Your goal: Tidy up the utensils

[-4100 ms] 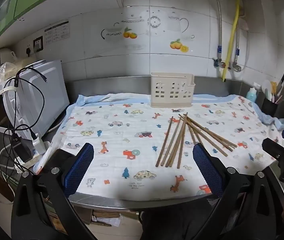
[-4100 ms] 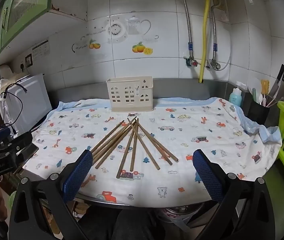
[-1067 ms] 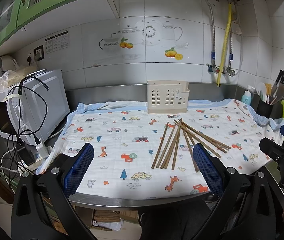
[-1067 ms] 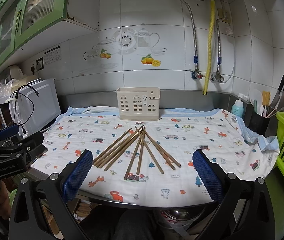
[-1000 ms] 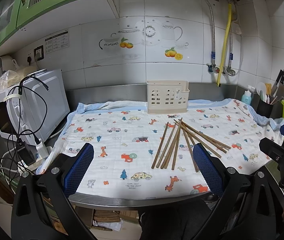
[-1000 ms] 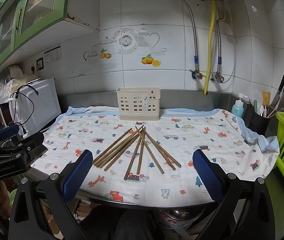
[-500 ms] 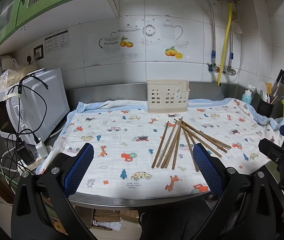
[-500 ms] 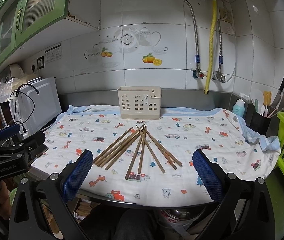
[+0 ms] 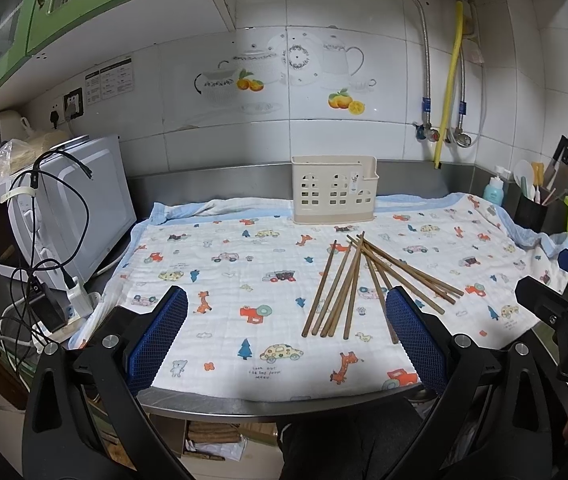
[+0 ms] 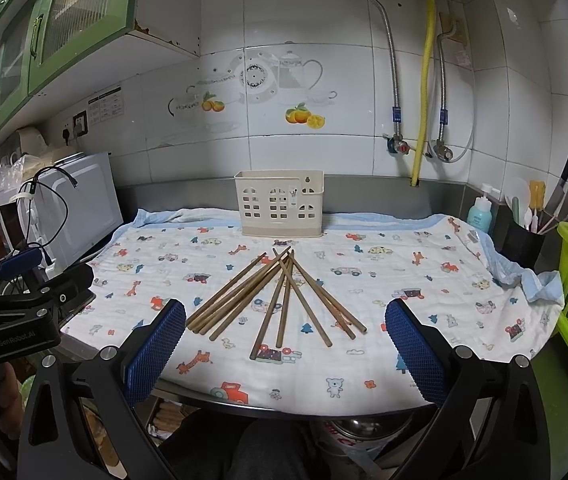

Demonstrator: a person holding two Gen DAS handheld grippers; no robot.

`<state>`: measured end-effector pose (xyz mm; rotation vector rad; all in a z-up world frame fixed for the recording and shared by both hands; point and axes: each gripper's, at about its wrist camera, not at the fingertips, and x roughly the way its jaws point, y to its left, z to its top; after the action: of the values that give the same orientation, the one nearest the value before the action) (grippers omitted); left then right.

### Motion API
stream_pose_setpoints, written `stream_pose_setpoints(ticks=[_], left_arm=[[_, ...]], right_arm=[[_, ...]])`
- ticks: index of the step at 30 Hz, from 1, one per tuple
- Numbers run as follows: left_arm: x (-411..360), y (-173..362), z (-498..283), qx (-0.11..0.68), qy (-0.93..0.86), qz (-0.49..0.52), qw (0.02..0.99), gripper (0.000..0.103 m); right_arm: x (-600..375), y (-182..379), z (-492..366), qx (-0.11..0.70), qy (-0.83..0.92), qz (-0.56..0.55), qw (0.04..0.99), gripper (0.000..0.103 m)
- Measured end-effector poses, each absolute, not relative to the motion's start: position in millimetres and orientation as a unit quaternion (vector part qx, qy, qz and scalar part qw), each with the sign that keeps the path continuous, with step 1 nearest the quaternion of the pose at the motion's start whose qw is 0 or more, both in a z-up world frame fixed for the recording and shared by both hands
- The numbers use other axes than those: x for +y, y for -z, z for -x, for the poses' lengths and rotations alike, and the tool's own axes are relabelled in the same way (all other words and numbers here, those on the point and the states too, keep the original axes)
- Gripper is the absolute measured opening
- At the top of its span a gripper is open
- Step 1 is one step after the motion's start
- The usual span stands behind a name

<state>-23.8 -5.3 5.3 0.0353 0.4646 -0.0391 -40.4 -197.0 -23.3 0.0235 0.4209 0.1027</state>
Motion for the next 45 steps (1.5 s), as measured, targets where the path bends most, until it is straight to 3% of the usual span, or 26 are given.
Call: stream_pose_setpoints(ticks=[45], left_arm=[[12.2,38.7,-62.5,0.306,0.027,0.001,0.952,0.098]], right_arm=[[-205.6,63.7,-31.9,0.256,-0.065,0.001,0.964,0.097]])
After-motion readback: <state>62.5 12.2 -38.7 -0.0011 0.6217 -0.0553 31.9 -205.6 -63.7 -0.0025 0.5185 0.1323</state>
